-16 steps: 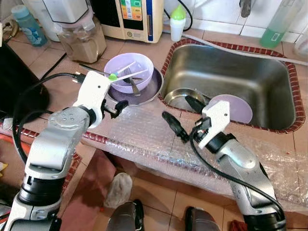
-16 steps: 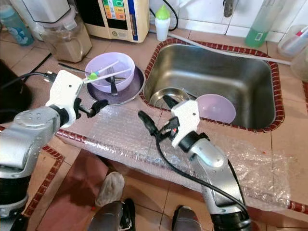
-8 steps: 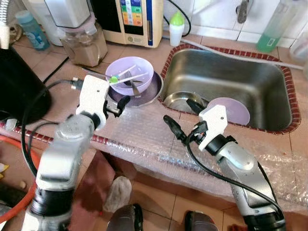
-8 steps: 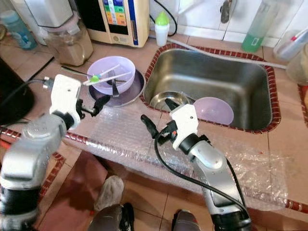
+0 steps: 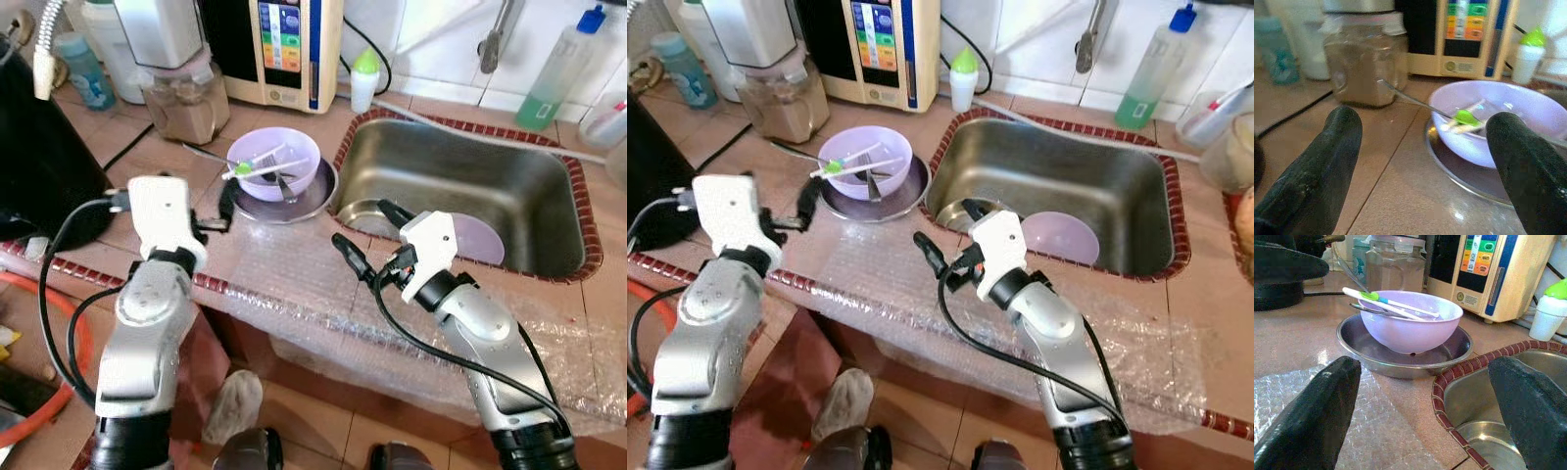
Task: Kitchen organization
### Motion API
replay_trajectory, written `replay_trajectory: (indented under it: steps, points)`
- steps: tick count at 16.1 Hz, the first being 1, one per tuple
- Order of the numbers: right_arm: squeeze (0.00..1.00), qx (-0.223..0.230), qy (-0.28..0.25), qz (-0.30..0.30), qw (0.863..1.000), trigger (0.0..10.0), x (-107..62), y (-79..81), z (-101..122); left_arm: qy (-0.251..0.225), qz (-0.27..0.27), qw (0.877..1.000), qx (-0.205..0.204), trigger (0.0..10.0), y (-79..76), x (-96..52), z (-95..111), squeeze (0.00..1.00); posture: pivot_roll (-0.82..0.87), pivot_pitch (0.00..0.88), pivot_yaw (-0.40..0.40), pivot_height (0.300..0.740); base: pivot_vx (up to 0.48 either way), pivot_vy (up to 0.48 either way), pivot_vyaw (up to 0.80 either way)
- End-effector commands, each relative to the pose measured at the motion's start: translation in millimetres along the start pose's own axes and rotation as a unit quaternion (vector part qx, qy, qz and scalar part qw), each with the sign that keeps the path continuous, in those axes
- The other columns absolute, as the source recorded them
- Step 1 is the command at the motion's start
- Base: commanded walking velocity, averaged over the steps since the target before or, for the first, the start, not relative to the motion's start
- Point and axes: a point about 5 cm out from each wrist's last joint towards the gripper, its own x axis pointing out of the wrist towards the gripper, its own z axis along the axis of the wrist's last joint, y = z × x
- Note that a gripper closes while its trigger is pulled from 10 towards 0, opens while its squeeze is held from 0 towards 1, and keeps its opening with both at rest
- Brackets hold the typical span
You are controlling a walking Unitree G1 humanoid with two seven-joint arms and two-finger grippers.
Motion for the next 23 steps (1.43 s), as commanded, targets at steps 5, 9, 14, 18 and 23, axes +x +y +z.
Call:
replay_trajectory:
  steps: [5, 9, 14, 18, 23]
  points:
    - [0.0, -0.005, -0.004, 0.004, 1.0, 10.0, 0.2, 2.9, 0, -0.004, -0.022, 0.991, -0.129, 10.0, -9.6, 17.6, -4, 0.0, -0.1, 0.056, 0.051, 0.74, 0.0, 0.0, 0.0]
    - [0.0, -0.006, -0.004, 0.003, 1.0, 10.0, 0.5, 3.3, 0, 0.033, -0.013, 0.977, -0.211, 10.0, -16.9, 30.3, -23, 0.0, -0.11, 0.059, 0.052, 0.74, 0.0, 0.0, 0.0]
    - [0.0, 0.004, 0.004, 0.034, 0.999, 10.0, -4.3, 9.9, -2, 0.031, -0.021, 0.967, -0.254, 0.0, -19.7, 45.6, -27, 0.0, -0.13, 0.051, 0.059, 0.74, 0.0, 0.0, 0.0]
    - [0.0, 0.004, 0.007, 0.041, 0.999, 10.0, -4.1, 13.2, -4, 0.021, -0.019, 0.959, -0.281, 0.0, -23.7, 59.6, -25, 0.0, -0.14, 0.044, 0.062, 0.74, 0.0, 0.0, 0.0]
    - [0.0, 0.005, 0.012, 0.03, 0.999, 10.0, -12.8, 10.6, -3, 0.017, -0.029, 0.956, -0.292, 0.0, -29.7, 76.1, -23, 0.0, -0.17, 0.05, 0.087, 0.74, 0.0, 0.0, 0.0]
